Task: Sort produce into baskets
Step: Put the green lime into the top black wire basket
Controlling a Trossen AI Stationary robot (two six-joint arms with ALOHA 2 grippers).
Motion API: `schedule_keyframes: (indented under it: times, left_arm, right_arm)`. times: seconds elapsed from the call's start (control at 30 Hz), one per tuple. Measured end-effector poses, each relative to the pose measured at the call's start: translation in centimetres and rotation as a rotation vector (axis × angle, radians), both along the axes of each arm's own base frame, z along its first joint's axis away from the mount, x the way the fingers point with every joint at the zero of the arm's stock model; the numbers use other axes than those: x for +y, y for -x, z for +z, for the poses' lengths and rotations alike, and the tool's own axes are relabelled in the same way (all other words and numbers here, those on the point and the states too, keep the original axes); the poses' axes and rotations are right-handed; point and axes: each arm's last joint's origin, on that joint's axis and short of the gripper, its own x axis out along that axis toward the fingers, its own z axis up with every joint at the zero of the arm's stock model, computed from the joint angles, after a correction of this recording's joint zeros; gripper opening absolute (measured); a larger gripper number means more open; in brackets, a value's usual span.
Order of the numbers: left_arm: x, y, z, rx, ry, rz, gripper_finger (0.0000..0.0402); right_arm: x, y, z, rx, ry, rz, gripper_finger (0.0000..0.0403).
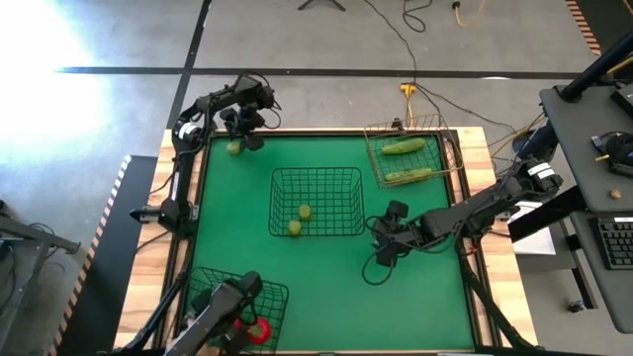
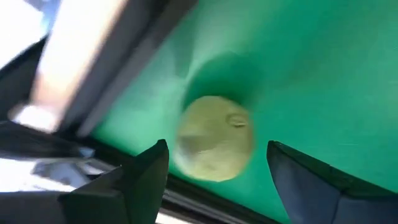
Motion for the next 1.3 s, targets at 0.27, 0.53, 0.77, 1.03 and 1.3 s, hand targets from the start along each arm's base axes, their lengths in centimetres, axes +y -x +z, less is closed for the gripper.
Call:
schedule_keyframes:
  times: [0.27, 0.53, 0.77, 1.03, 1.3]
  left_arm:
    - [0.17, 0.34, -0.20, 0.048, -0.025, -0.018, 0.0223]
    - [-0.13, 0.53, -0.65, 0.049, 0.014, -0.037, 0.0142]
    - [-0.08, 0.69, -0.70, 0.070, 0.004, -0.042, 0.0092]
    - [0.08, 0.64, -0.04, 0.074, 0.000, -0.039, 0.0158]
    - [-0.18, 0.66, -0.11, 0.062, 0.030, -0.024, 0.0188]
  right_arm:
    - [-0.79, 0.06, -0.53, 0.006, -0.007, -0.028, 0.0376]
    - [-0.78, 0.30, -0.89, 0.019, -0.031, -0.030, 0.0376]
    - [-0.78, 0.32, -0.93, 0.020, -0.029, -0.027, 0.0376]
    - [-0.78, 0.29, -0.92, 0.017, -0.029, -0.025, 0.0376]
    - [-0.78, 0.30, -0.92, 0.018, -0.029, -0.024, 0.0376]
